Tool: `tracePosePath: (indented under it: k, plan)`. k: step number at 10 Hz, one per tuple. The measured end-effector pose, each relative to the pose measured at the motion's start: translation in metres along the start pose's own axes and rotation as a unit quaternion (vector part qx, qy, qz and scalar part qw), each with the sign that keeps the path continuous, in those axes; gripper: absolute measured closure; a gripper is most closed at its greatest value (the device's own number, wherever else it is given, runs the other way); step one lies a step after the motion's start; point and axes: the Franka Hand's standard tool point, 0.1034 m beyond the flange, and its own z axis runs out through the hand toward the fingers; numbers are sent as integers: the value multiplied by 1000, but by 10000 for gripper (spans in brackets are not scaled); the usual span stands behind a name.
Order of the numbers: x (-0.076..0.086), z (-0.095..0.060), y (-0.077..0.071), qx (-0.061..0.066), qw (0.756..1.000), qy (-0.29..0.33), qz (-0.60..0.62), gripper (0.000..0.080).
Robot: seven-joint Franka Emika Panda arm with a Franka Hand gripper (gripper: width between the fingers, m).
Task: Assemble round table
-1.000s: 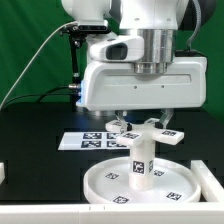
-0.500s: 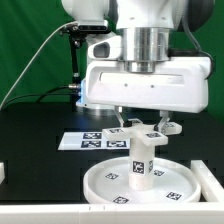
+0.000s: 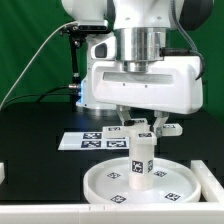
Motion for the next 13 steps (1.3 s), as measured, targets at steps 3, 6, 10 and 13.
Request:
tracePosePath:
  k: [3,6,10,13]
  plan:
    - [-1,0,0,2,981,-10,192,357]
    - [-2,0,-1,5,959,-14,281,357]
    - [-2,-20,-9,13,991,-22,130,159]
    - [-2,-26,-13,22,999,-17,-29,151]
